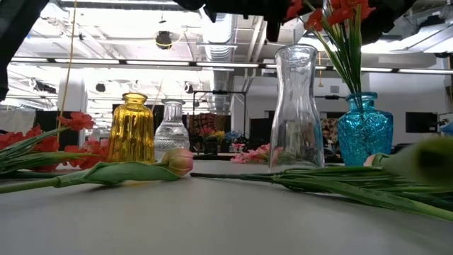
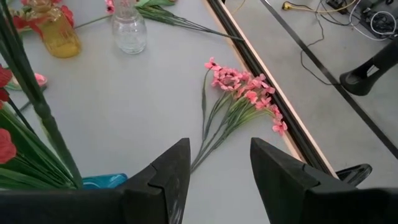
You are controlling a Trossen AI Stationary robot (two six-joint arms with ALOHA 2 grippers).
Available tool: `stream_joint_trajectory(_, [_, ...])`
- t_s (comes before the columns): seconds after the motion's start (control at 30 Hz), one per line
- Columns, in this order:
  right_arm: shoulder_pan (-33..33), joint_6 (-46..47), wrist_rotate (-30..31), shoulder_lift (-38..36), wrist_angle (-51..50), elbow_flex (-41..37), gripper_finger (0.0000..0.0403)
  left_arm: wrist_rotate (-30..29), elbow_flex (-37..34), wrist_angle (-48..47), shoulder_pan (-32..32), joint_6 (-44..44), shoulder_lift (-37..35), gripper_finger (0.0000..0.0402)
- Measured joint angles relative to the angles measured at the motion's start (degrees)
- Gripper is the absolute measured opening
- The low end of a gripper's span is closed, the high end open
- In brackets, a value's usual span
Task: Sort flowers into vase by color
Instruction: Put the top red flowers into the blue vase
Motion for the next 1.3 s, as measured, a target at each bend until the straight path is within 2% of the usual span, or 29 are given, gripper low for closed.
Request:
stream_joint_trajectory(0.47, [0.0,0.02,0.0,0.0,0.11,0.0,0.0193,-0.08,-0.07,-1.97,-0.22,-1.44,0.1,0.0001])
stream_joint_trajectory(1.3, [0.02,0.92,0.0,0.02,-0.02,0.0,0.0193,-4.08,-0.11,-1.13,-2.27,-1.79,2.88,0.0001])
